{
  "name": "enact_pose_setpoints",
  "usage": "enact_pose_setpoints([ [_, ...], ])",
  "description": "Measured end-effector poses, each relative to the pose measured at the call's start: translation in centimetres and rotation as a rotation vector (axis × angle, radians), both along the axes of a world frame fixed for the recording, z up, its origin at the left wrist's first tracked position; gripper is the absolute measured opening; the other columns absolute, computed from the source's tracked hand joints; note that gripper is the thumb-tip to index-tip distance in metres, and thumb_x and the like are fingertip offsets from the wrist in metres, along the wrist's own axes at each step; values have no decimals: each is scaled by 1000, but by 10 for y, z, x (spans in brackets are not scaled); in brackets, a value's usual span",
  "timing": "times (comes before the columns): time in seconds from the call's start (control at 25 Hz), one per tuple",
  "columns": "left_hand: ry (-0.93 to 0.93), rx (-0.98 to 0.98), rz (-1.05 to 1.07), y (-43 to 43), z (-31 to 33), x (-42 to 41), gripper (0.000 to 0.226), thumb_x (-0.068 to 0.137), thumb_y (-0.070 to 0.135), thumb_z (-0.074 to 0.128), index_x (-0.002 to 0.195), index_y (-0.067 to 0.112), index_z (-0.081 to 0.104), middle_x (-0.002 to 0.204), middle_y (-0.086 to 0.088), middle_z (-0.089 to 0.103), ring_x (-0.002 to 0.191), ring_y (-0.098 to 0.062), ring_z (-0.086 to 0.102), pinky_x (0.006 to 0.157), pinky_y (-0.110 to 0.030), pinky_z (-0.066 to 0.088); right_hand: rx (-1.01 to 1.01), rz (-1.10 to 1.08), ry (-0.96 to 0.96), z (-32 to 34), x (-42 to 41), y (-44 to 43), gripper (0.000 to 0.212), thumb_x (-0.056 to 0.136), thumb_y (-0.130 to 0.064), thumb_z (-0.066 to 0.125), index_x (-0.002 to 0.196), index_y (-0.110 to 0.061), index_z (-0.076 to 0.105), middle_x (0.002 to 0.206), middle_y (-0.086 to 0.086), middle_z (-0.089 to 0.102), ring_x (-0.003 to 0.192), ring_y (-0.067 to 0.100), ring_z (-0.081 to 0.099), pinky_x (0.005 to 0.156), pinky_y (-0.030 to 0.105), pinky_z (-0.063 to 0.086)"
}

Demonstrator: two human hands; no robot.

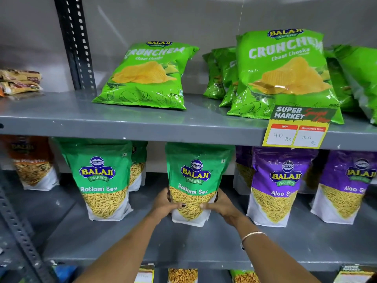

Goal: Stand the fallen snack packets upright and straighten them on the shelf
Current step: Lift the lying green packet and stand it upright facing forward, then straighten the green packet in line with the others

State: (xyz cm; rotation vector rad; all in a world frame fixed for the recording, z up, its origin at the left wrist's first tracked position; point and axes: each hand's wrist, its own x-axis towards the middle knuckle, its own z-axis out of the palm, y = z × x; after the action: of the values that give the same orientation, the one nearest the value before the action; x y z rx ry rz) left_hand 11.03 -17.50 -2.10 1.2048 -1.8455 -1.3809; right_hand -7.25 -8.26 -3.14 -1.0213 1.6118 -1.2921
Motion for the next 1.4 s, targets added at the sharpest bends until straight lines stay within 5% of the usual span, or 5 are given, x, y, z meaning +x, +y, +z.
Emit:
enact_pose_setpoints([
  [0.32, -135, 25, 40, 5, -4, 3, 51, 68, 16, 78, 107, 9, 45, 116, -13, 57, 107, -26, 55, 86, -33, 44, 101, 26, 136, -17, -17, -14, 90, 40, -36, 91, 117, -10, 53, 114, 6, 66, 107, 22, 62, 93, 36, 54],
  [0.56, -483, 268, 97, -7, 22, 88, 54, 81, 37, 64, 122, 6, 46, 124, -15, 49, 107, -29, 48, 79, -33, 46, 701, 140, 218, 34, 22, -3, 25, 78, -16, 61, 57, -5, 55, 27, 5, 50, 21, 18, 47, 28, 14, 39],
  [0.88, -189, 138, 286, -106, -16, 209, 119, 35, 31, 94, 134, 2, 35, 139, -16, 46, 126, -29, 48, 106, -36, 43, 291, 225, 415, 44, 217, -89, 79, 80, -19, 68, 142, -3, 22, 150, 12, 31, 135, 24, 34, 101, 28, 38],
  [1.08, -8, 120, 153, -92, -3, 222, 49, 73, -14, 65, 114, 0, 43, 132, -25, 53, 117, -31, 54, 75, -19, 43, 64, -57, 6, 19, 258, -117, 63, 72, 10, 68, 127, 3, 38, 117, 10, 53, 111, 24, 51, 90, 33, 44],
  [1.4, -77, 69, 118, -64, -8, 249, 58, 69, 5, 76, 119, 1, 46, 129, -17, 57, 118, -29, 55, 85, -27, 42, 70, -177, 117, 21, 275, -68, 58, 70, -9, 76, 122, -1, 49, 124, 17, 58, 106, 24, 54, 89, 33, 45],
])
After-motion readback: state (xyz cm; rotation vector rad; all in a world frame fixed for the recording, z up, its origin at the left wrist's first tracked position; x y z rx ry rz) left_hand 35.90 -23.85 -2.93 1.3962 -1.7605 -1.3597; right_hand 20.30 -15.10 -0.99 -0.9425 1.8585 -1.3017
